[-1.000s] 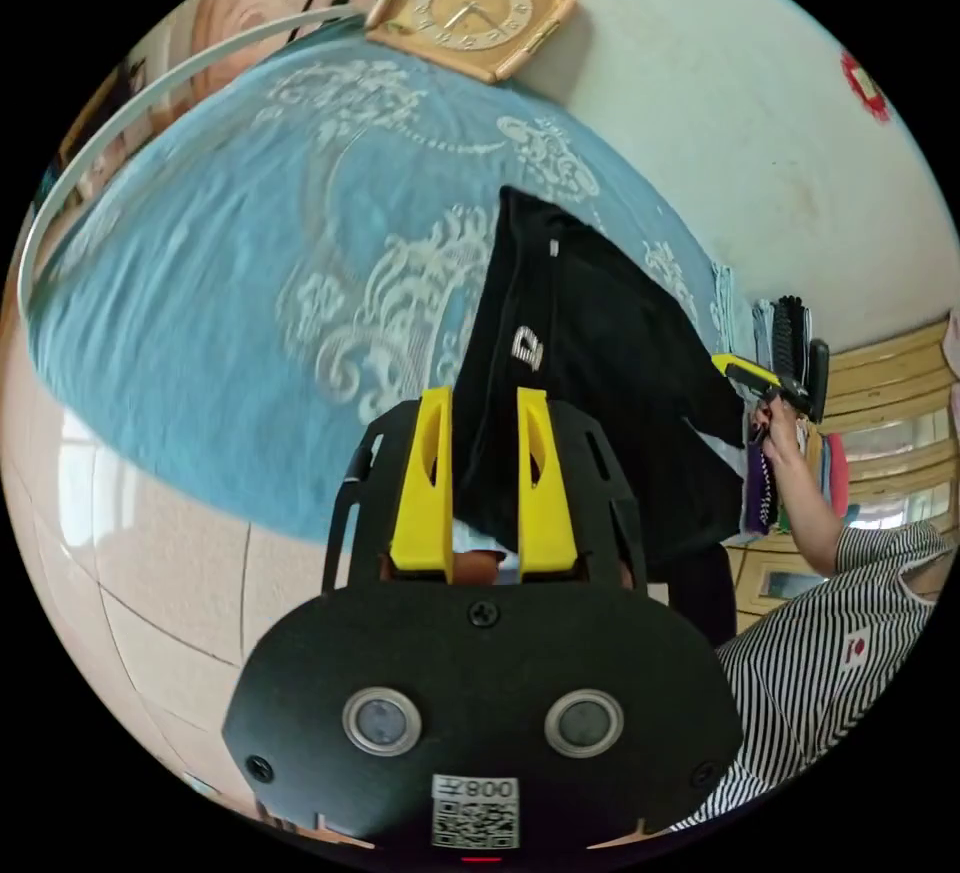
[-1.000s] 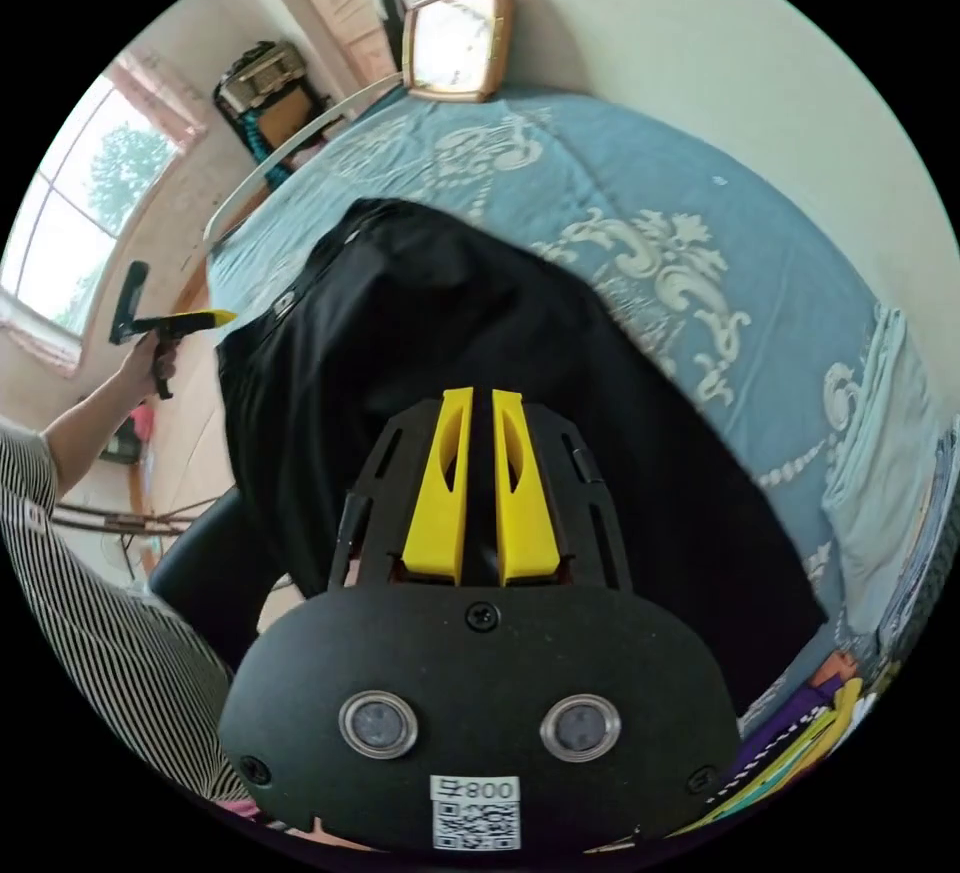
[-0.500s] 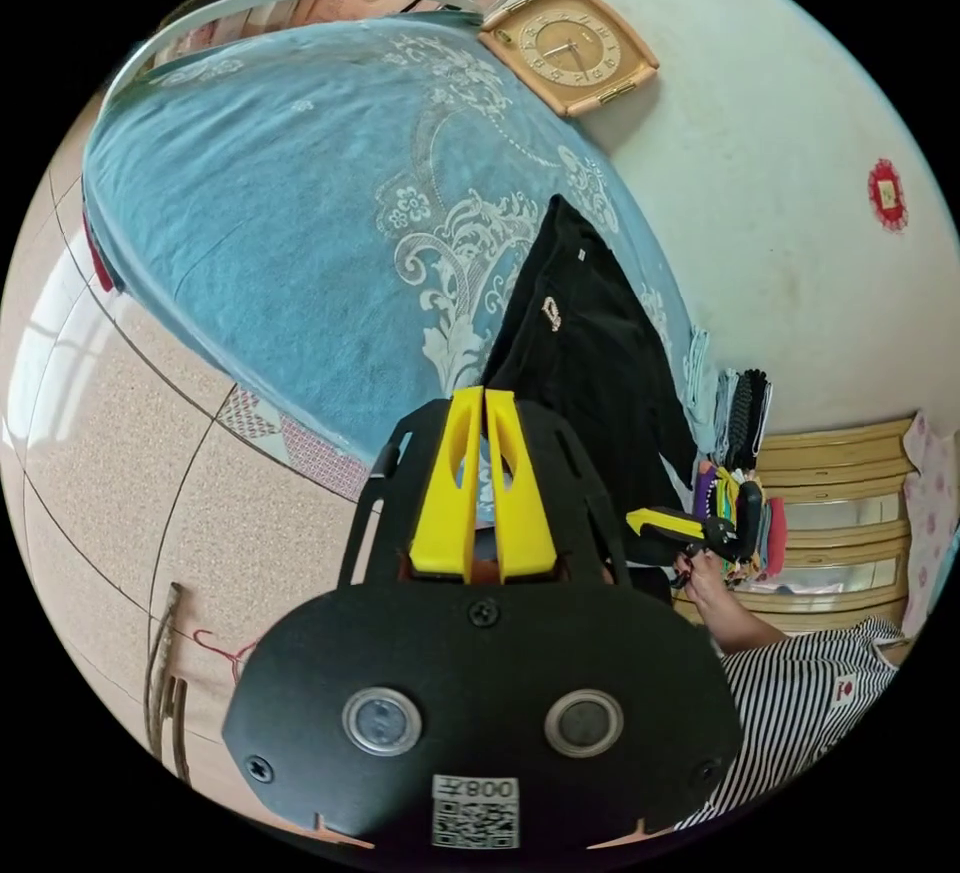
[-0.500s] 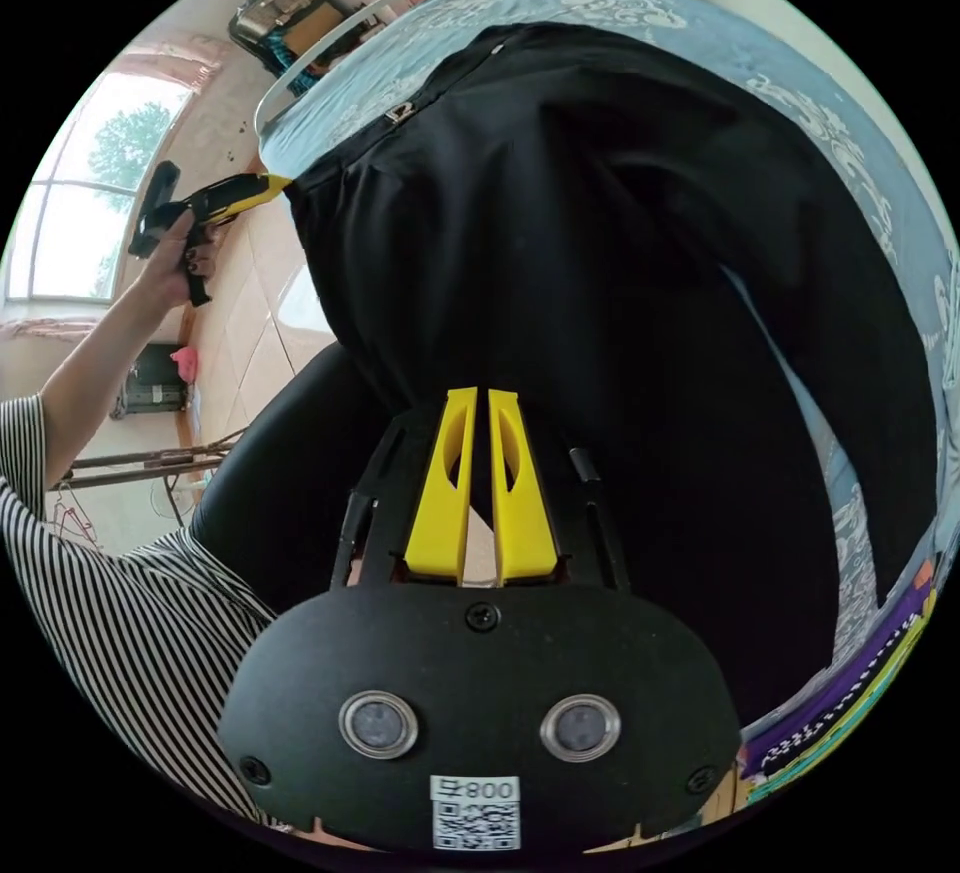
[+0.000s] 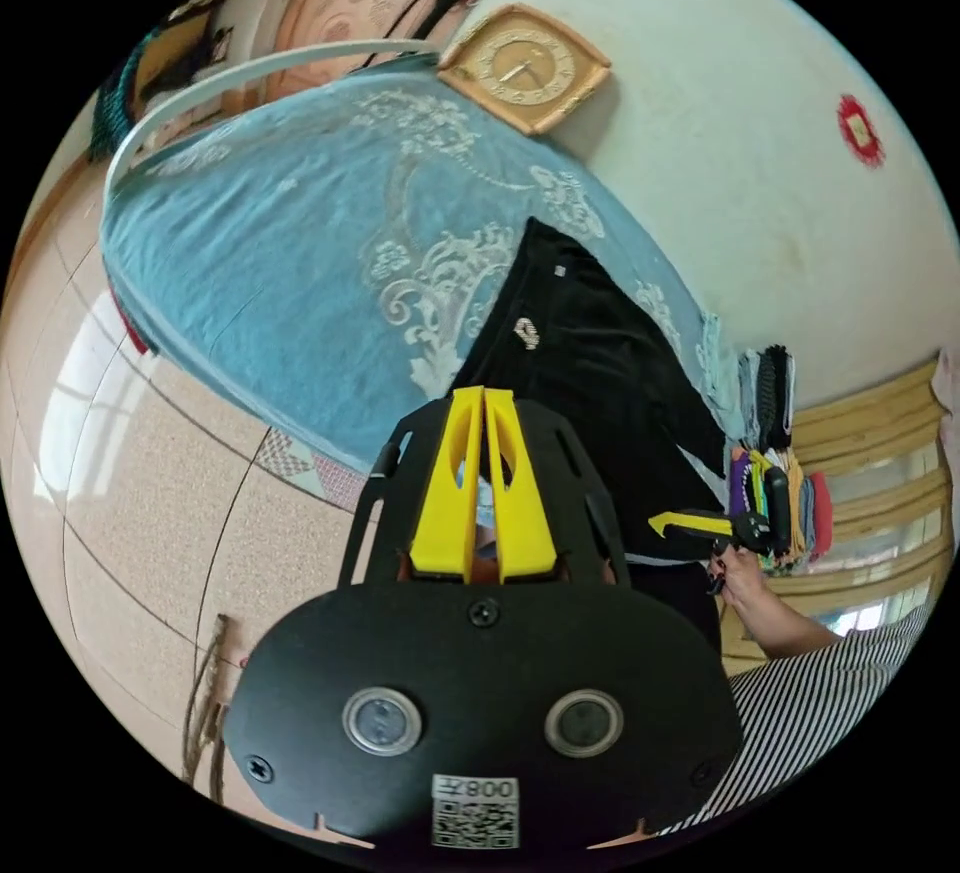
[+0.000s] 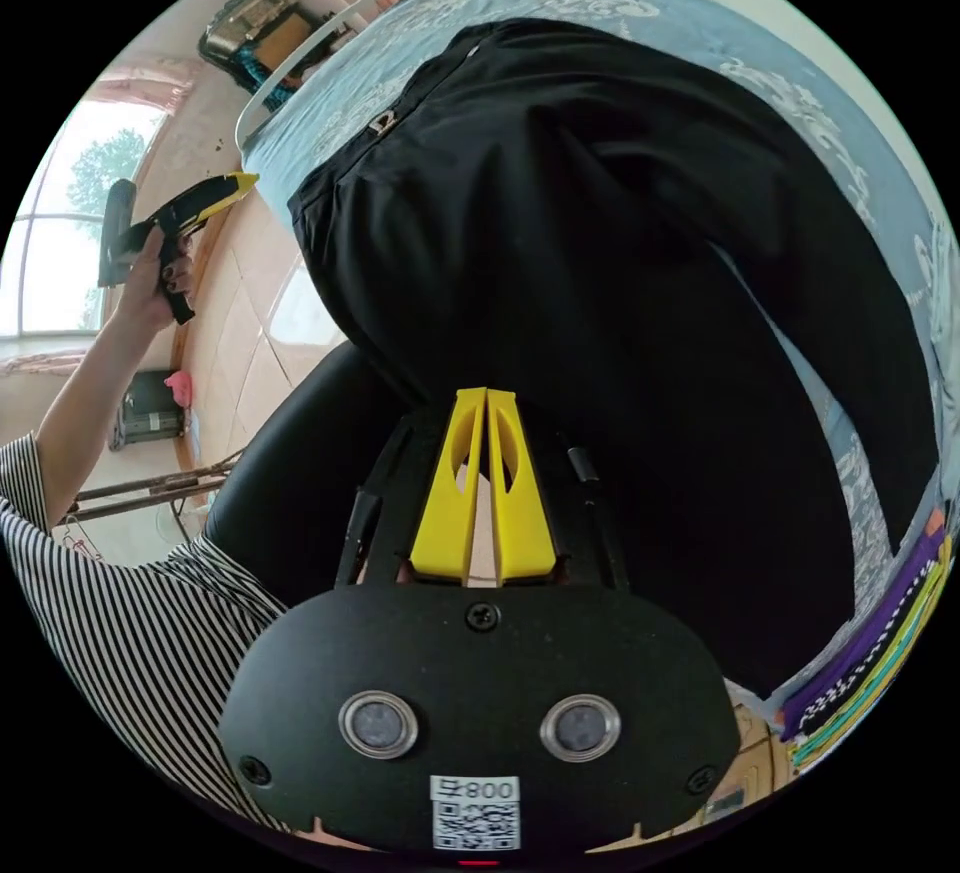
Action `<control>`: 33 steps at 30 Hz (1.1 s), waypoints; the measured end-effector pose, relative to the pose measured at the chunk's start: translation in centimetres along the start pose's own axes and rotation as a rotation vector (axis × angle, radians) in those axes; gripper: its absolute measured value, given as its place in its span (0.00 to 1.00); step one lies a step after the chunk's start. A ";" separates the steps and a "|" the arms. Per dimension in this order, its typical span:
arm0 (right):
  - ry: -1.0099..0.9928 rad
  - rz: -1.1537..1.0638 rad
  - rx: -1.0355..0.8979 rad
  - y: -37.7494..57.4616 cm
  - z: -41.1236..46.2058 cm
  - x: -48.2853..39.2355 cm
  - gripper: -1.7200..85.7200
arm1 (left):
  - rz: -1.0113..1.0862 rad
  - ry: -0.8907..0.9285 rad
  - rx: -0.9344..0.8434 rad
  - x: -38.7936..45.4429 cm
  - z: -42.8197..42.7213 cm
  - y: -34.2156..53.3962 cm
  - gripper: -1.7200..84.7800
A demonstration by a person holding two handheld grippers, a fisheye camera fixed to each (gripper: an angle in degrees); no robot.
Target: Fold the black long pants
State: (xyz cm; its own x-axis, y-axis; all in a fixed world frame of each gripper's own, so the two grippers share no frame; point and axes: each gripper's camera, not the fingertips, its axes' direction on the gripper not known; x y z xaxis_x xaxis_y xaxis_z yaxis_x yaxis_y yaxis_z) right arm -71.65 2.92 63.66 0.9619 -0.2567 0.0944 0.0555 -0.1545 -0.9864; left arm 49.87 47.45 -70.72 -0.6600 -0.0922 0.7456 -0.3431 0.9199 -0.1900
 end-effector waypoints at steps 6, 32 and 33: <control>0.134 0.179 0.067 7.3 -1.6 2.9 0.02 | 0.236 -0.088 -0.274 9.6 7.0 1.5 0.02; 0.309 0.251 0.111 16.1 4.0 8.2 0.02 | 0.403 -0.359 -0.421 30.2 17.6 -3.9 0.02; 0.309 0.251 0.114 16.1 4.0 8.4 0.02 | 0.400 -0.343 -0.413 30.5 17.8 -4.4 0.02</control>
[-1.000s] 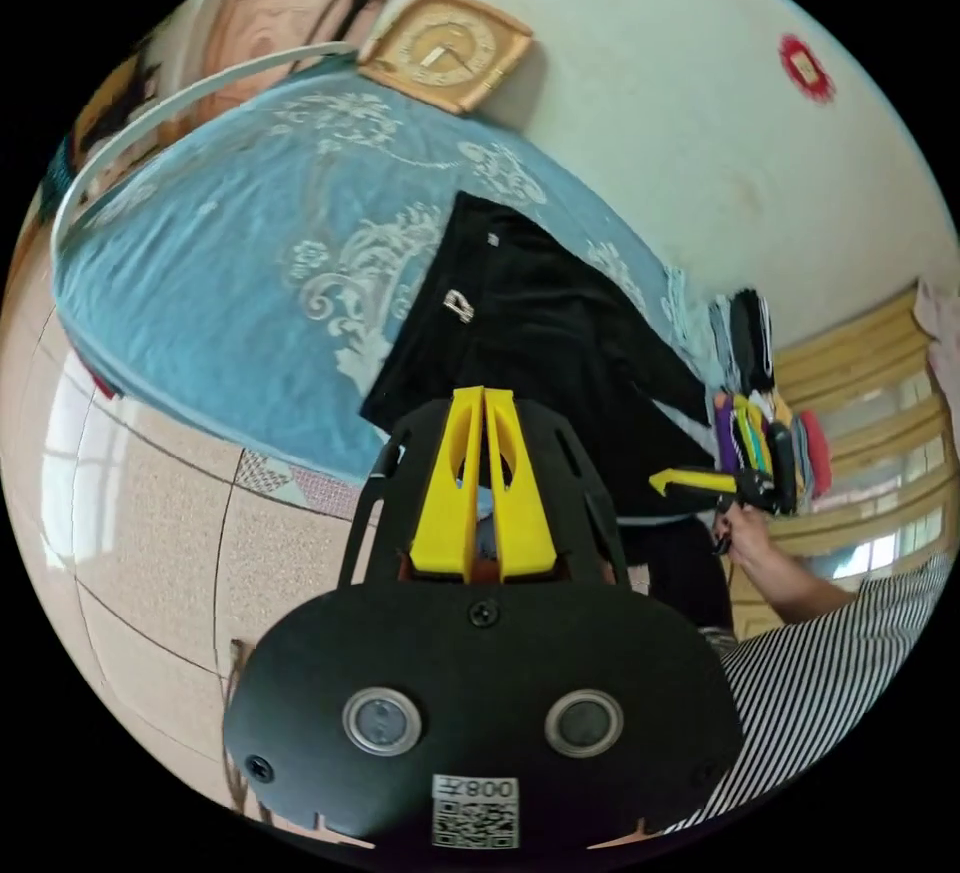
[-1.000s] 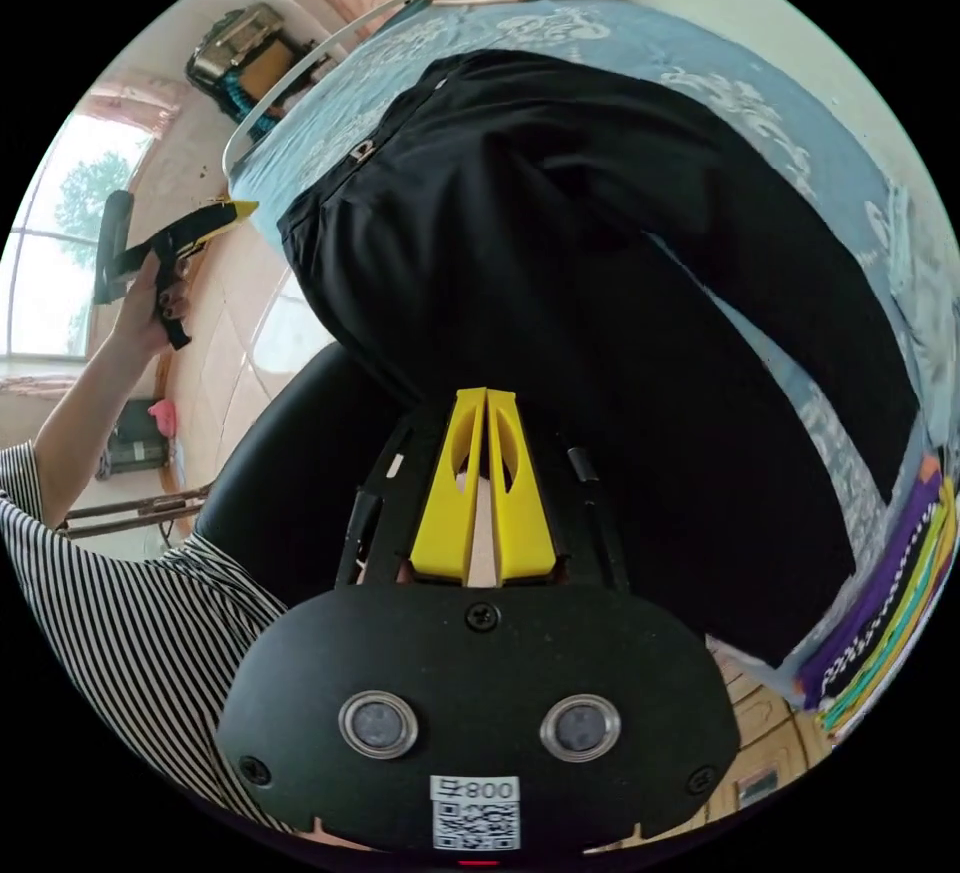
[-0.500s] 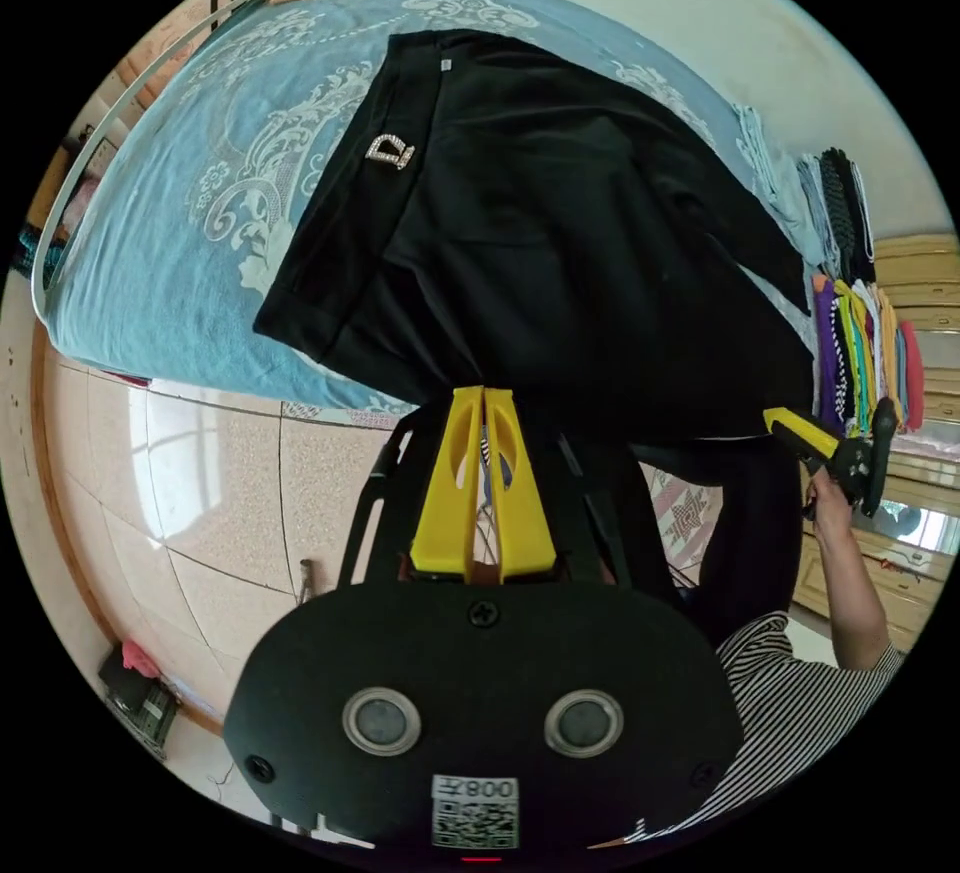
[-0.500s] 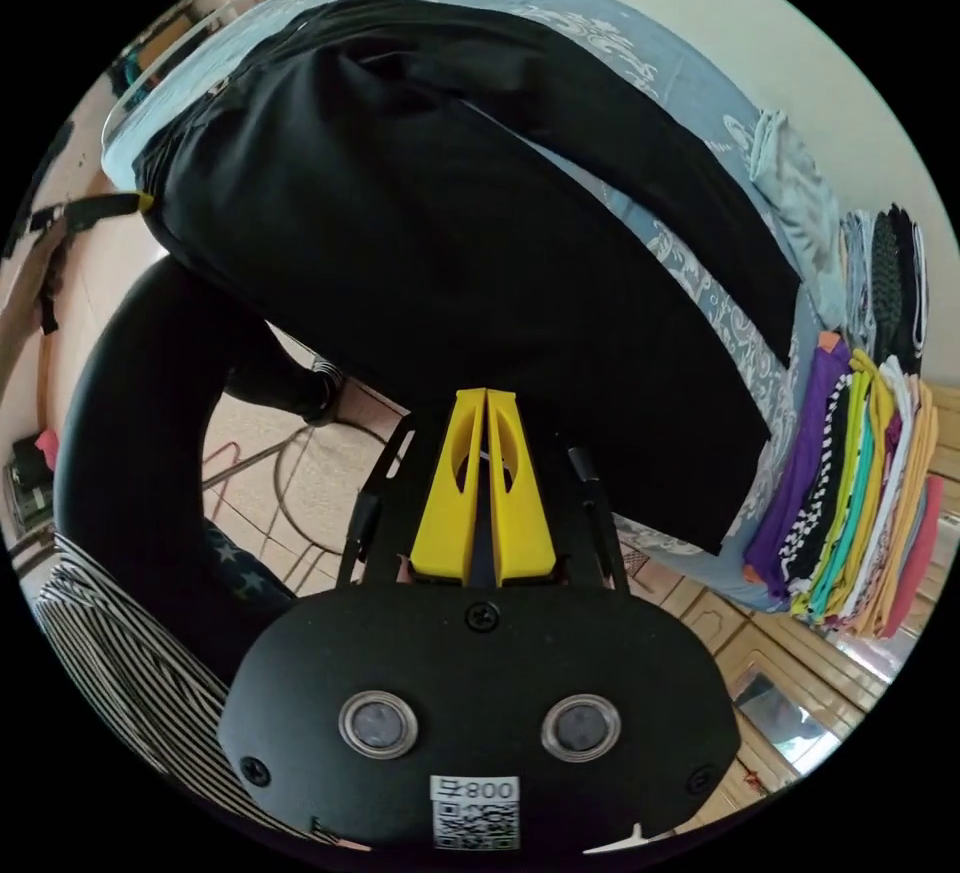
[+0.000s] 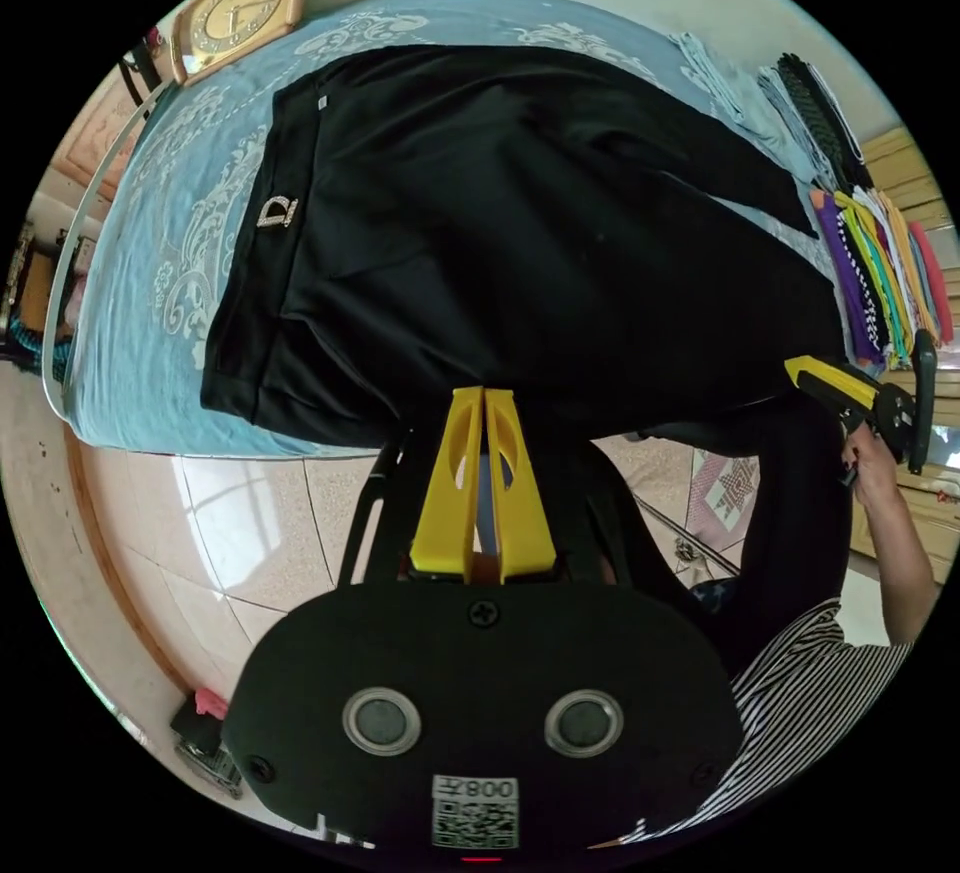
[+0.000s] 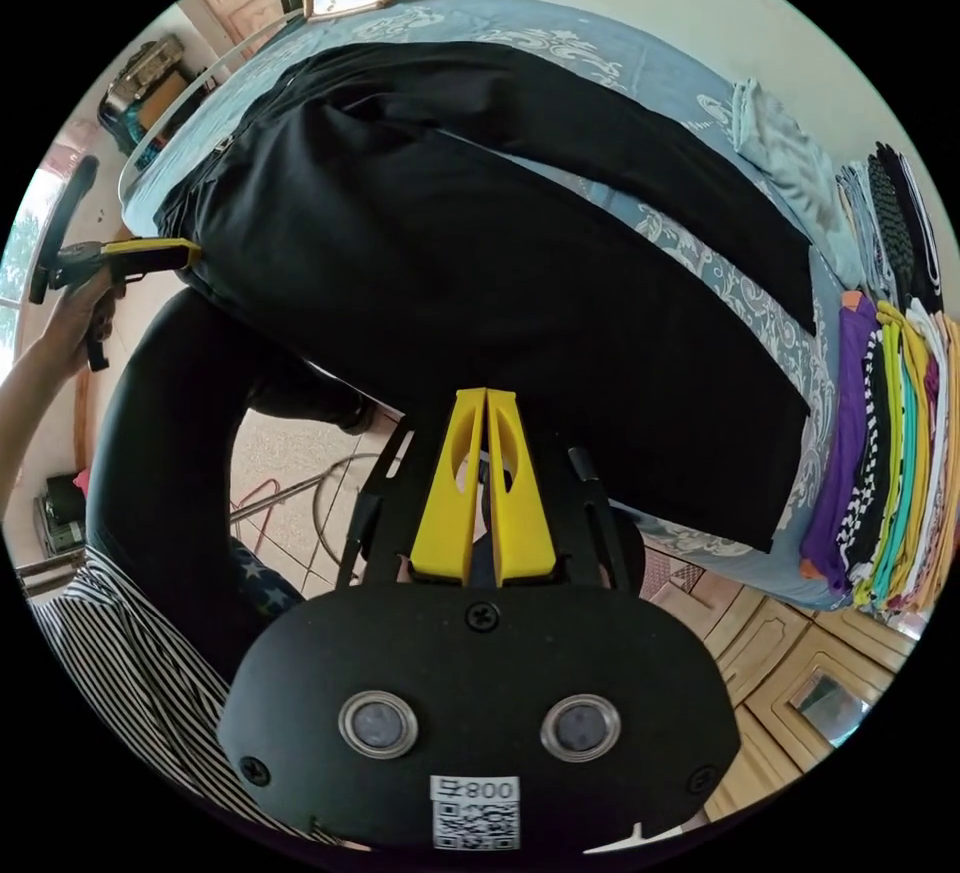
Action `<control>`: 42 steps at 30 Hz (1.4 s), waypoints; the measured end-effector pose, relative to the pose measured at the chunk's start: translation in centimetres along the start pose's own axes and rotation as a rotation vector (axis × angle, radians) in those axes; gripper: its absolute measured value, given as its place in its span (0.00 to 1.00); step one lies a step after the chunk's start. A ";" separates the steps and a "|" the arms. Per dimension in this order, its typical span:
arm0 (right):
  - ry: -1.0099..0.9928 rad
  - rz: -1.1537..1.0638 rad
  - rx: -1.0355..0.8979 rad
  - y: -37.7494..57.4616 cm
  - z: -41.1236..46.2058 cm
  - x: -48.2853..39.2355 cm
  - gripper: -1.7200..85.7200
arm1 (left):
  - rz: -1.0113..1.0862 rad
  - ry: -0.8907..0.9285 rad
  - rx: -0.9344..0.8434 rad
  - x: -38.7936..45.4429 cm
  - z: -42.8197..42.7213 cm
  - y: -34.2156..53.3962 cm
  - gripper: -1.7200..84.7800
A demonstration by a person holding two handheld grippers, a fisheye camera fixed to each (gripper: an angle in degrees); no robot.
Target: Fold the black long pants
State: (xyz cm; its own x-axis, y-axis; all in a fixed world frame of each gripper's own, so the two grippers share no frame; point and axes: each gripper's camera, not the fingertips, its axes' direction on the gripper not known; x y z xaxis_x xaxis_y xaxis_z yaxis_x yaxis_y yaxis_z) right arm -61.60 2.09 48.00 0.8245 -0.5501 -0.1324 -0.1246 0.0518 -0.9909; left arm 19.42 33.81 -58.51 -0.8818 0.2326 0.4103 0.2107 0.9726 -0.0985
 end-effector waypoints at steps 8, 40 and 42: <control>-0.276 0.086 -0.039 -1.6 0.6 6.5 0.02 | -0.043 0.231 0.060 -2.5 -2.1 -4.6 0.02; 0.073 -0.072 0.083 -34.9 -1.8 27.1 0.03 | 0.324 0.237 0.176 2.7 -3.4 -47.6 0.02; 0.031 -0.039 0.079 -35.7 -1.9 28.3 0.02 | 0.306 0.228 0.189 1.6 -4.2 -48.5 0.03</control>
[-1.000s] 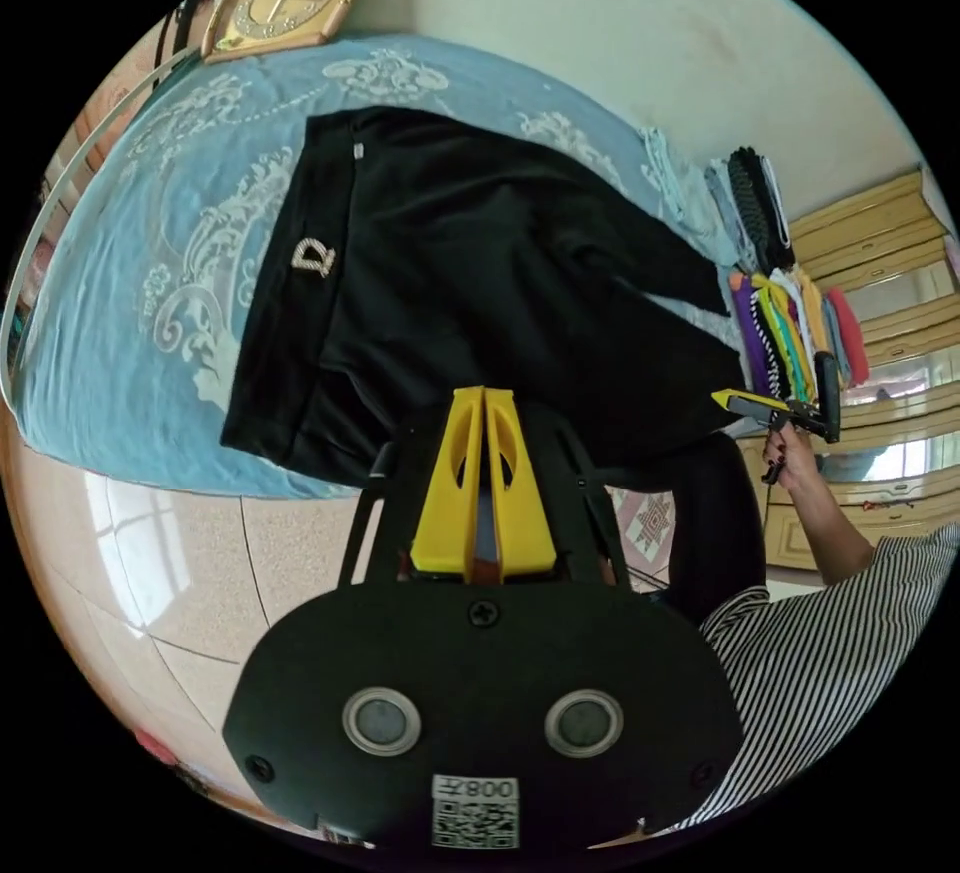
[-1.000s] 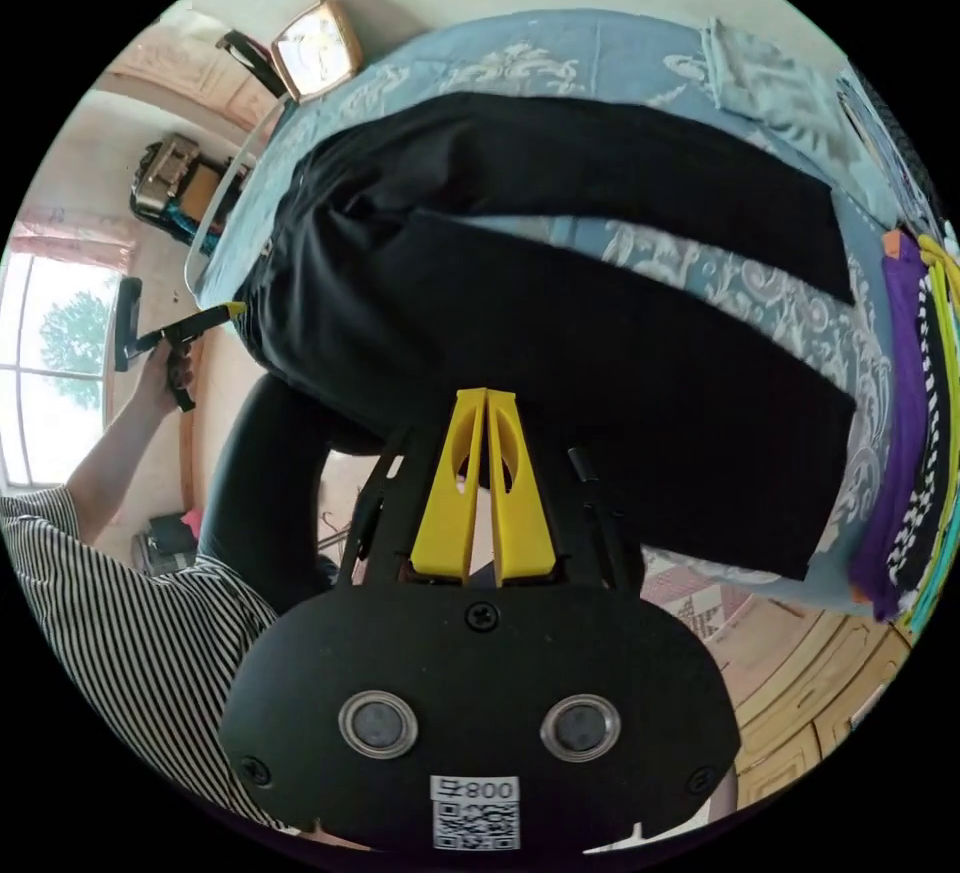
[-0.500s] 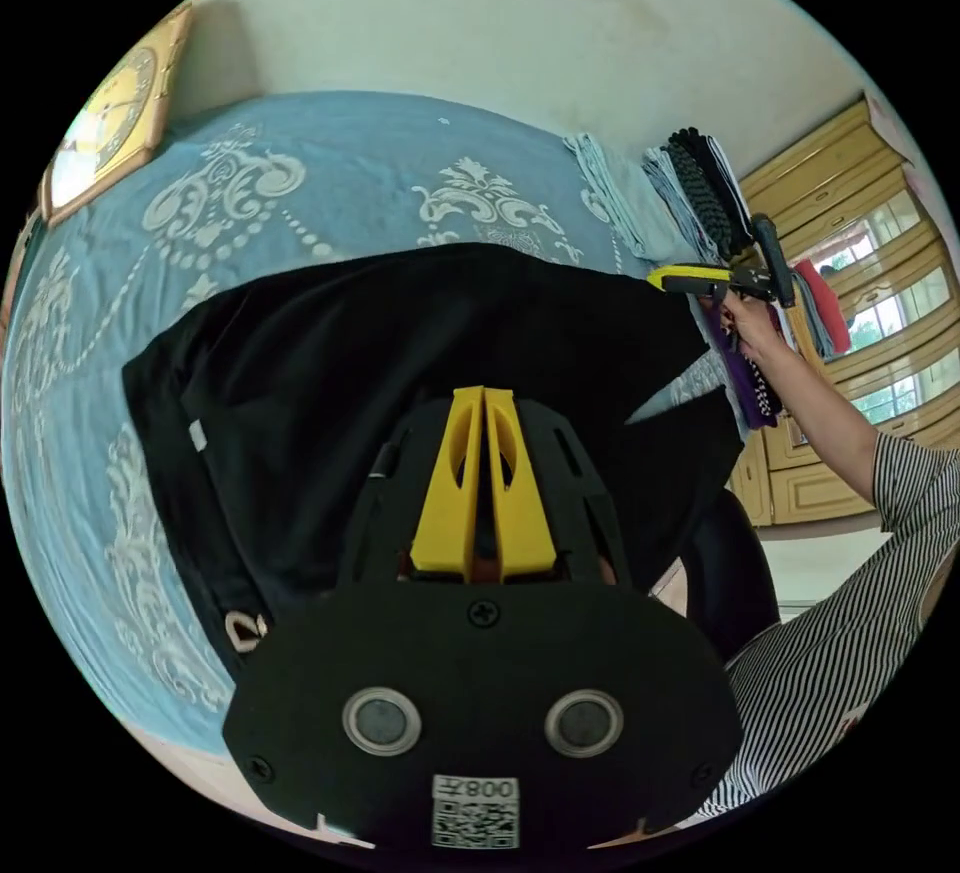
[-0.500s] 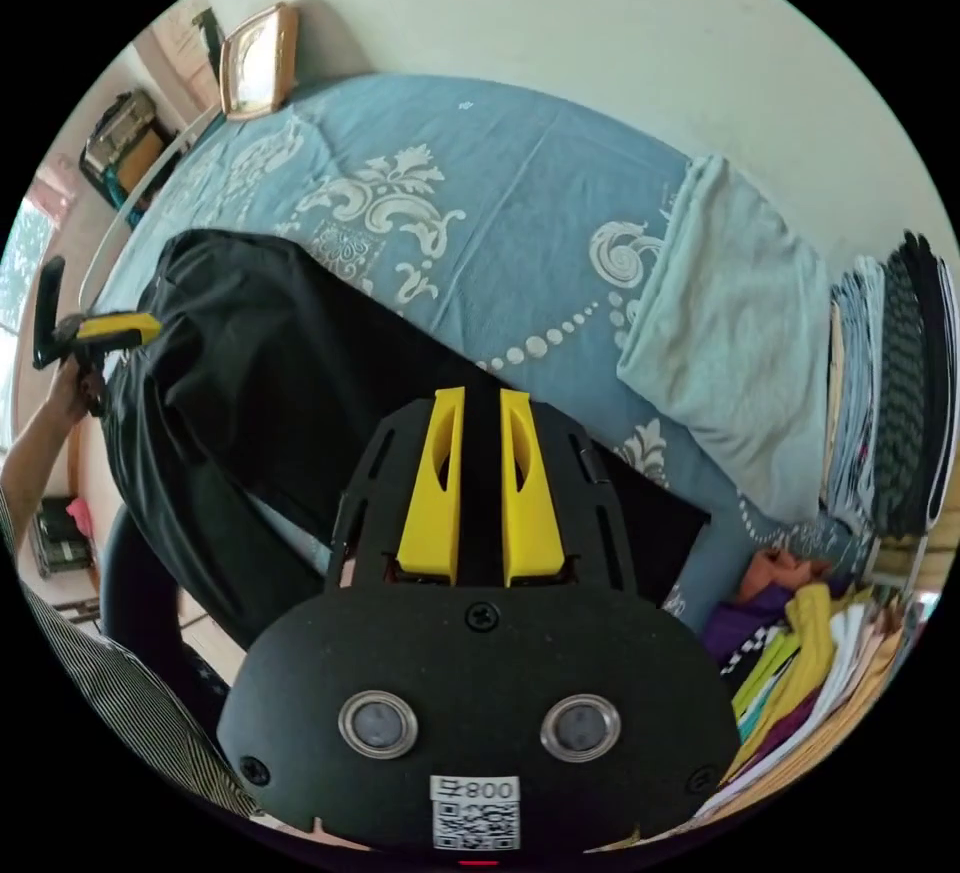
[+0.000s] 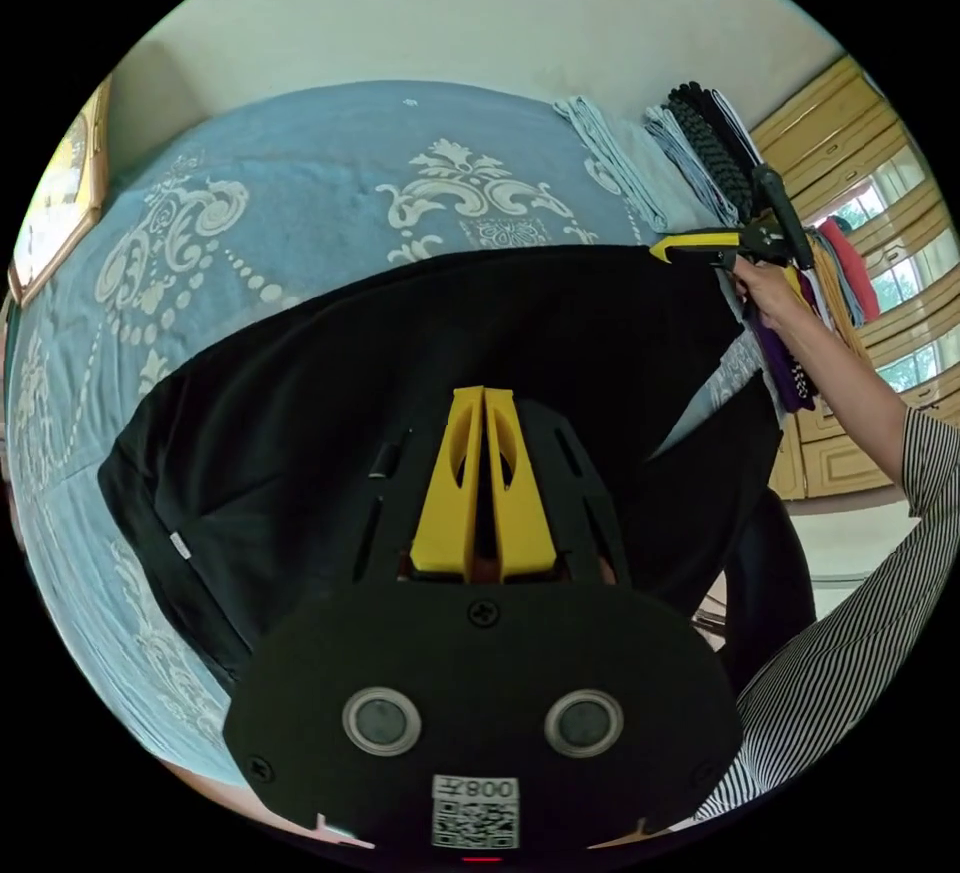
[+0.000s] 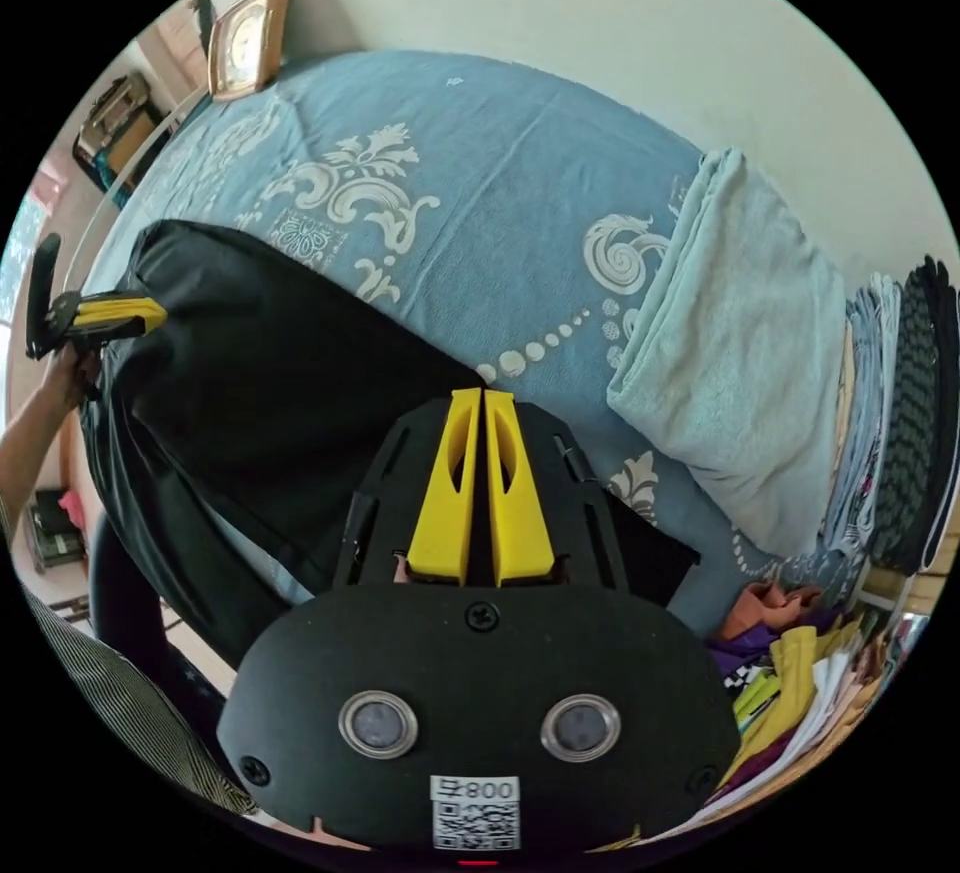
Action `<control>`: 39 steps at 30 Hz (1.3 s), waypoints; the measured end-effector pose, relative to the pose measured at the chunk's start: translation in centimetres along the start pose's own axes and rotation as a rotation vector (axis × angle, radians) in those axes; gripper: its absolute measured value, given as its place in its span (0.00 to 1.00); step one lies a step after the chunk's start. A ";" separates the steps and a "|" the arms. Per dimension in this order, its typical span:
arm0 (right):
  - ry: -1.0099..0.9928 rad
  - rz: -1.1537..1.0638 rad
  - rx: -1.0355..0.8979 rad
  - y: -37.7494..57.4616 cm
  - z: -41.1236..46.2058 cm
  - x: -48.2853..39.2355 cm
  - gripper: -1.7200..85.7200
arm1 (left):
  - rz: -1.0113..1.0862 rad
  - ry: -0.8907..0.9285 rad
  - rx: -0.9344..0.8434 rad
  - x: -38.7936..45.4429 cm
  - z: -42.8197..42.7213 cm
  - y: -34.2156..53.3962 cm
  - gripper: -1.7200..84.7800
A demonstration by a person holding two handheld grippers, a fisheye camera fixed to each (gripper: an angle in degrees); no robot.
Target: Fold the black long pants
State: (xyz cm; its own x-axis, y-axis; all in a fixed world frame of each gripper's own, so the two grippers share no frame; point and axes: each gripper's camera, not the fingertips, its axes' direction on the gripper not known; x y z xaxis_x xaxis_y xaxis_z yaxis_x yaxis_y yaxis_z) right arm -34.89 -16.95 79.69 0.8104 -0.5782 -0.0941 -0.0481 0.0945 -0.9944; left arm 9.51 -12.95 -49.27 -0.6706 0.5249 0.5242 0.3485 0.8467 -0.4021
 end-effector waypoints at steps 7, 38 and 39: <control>-0.059 0.048 0.109 -1.8 -4.5 2.3 0.03 | -0.111 -0.086 0.087 -7.3 -5.8 -0.9 0.06; -0.110 -0.486 0.006 -19.4 -14.4 -12.8 0.12 | 0.100 -0.276 -0.273 -19.2 -7.8 -13.4 0.13; -0.095 -0.485 0.011 -19.4 -14.8 -12.9 0.11 | 0.099 -0.265 -0.271 -19.5 -8.1 -13.3 0.12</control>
